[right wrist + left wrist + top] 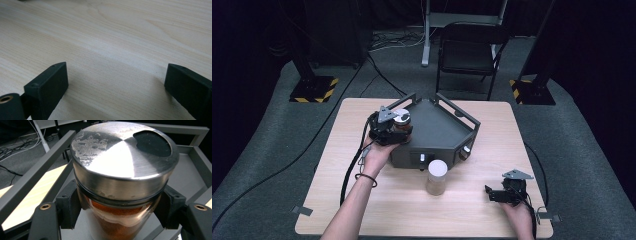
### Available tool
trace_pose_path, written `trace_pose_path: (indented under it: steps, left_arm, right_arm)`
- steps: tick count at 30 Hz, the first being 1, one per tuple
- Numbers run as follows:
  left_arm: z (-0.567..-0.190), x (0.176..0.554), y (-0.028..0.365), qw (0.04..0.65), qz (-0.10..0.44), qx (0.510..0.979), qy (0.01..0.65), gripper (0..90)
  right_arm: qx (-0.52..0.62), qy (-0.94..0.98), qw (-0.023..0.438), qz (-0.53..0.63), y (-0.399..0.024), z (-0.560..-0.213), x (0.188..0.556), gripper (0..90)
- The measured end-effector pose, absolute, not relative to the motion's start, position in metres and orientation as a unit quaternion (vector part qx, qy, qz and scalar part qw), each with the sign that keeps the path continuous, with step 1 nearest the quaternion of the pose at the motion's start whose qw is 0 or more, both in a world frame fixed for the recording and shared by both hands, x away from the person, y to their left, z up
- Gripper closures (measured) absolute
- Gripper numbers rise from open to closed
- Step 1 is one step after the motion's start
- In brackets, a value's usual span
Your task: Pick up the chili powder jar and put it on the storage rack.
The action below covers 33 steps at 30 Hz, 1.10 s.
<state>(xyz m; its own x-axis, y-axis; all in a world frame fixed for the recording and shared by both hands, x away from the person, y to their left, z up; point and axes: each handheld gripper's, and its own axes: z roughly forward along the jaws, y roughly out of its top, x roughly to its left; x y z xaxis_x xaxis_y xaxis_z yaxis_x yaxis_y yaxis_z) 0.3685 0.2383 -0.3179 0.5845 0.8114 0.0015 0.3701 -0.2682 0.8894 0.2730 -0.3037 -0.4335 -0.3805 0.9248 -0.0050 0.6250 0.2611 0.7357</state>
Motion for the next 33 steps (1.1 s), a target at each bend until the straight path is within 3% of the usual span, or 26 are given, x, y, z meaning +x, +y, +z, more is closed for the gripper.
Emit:
trace_pose_path:
  steps: [13, 22, 33]
  left_arm:
    - [-0.319, 0.373, 0.240, 0.460, 0.230, 0.763, 0.392, 30.8]
    - [-0.317, 0.369, 0.242, 0.453, 0.234, 0.765, 0.395, 18.0]
    - [-0.329, 0.357, 0.269, 0.461, 0.221, 0.763, 0.396, 16.8]
  right_arm:
    - [0.509, 0.762, 0.225, 0.332, -0.304, -0.433, 0.273, 4.2]
    - [0.509, 0.762, 0.225, 0.332, -0.304, -0.433, 0.273, 4.2]
    - [0.509, 0.762, 0.225, 0.332, -0.304, -0.433, 0.273, 4.2]
